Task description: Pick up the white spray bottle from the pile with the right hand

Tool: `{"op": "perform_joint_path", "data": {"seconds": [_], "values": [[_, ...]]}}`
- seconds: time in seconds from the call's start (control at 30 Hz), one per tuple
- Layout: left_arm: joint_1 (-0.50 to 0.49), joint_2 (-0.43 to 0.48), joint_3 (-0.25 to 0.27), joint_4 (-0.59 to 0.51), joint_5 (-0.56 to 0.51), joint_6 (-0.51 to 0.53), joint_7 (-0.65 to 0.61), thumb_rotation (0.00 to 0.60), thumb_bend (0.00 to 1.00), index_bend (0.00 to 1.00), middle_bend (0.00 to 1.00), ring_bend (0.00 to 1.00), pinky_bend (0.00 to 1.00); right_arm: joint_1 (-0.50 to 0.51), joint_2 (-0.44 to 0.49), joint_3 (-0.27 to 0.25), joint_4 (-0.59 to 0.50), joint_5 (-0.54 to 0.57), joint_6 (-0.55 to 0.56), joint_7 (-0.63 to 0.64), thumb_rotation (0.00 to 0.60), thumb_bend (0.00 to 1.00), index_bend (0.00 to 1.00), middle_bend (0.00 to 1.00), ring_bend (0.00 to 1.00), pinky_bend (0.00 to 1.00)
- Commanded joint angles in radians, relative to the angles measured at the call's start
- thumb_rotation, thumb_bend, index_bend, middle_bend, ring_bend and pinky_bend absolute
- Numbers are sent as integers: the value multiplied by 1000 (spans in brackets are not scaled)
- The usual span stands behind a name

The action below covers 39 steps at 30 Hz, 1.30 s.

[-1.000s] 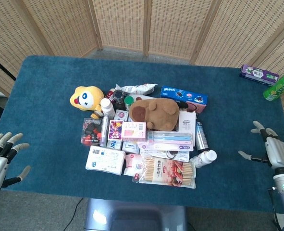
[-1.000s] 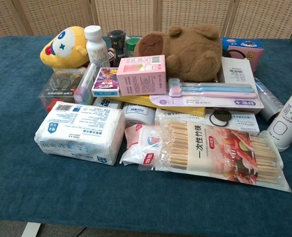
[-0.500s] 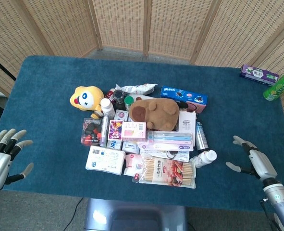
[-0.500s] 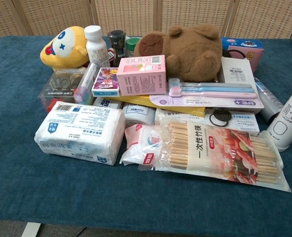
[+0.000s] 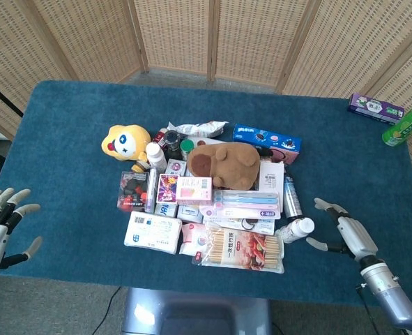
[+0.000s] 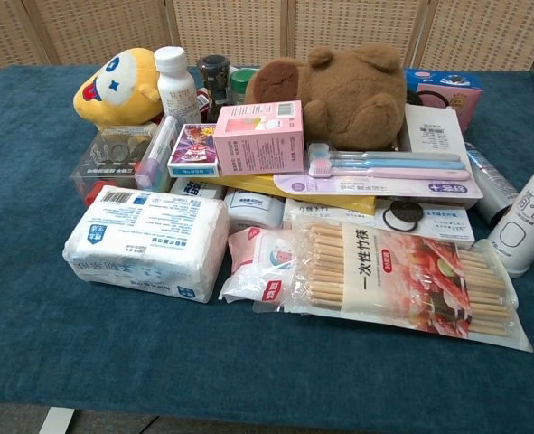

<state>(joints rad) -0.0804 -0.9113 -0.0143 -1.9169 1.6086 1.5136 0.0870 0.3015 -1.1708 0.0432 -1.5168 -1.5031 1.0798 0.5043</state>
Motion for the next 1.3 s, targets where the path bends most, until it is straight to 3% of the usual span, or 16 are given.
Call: {"op": "perform_joint_path", "data": {"seconds": [0.03,0.93,0.97,1.03,1.07,1.1,1.13,1.17,1.2,1.23,1.3], "values": [[0,-1,0,7,-1,0,-8,518,365,271,148,88,0,14,-11,0,-12,7,-15,-19,254,67,0,140,94,65],[36,2,10,86,-11,47,-103,516,363,271,145,87,0,61,-80,-3,-77,75,-64,-144,261,67,0,153,109,66],[38,3,10,89,-12,49,-106,516,364,271,146,87,0,63,-85,0,-76,84,-67,-144,282,65,0,166,135,71],[44,4,11,96,-14,55,-115,518,364,269,146,88,0,67,-102,17,-73,115,-71,-142,374,63,8,237,291,151],[46,4,11,98,-15,59,-118,518,363,269,146,87,0,67,-111,26,-69,125,-65,-136,446,62,66,330,443,244],[50,4,11,101,-16,63,-122,518,364,269,145,87,0,65,-127,41,-56,142,-51,-136,527,63,208,507,665,378],[53,4,12,104,-17,66,-125,518,364,269,145,88,0,63,-141,52,-45,159,-40,-141,569,65,376,690,832,481],[56,4,12,107,-18,70,-129,518,364,269,145,87,0,60,-156,64,-31,179,-31,-146,588,69,484,805,914,546],[59,4,13,111,-20,73,-133,519,363,269,145,88,0,58,-171,76,-15,205,-25,-152,600,83,628,942,992,638],[62,4,14,114,-21,75,-136,518,363,269,145,88,0,58,-176,82,-4,221,-28,-153,600,97,703,991,1000,695],[66,4,16,119,-25,77,-140,516,364,270,145,88,0,57,-180,95,18,247,-34,-145,600,116,762,1000,1000,737]]}}
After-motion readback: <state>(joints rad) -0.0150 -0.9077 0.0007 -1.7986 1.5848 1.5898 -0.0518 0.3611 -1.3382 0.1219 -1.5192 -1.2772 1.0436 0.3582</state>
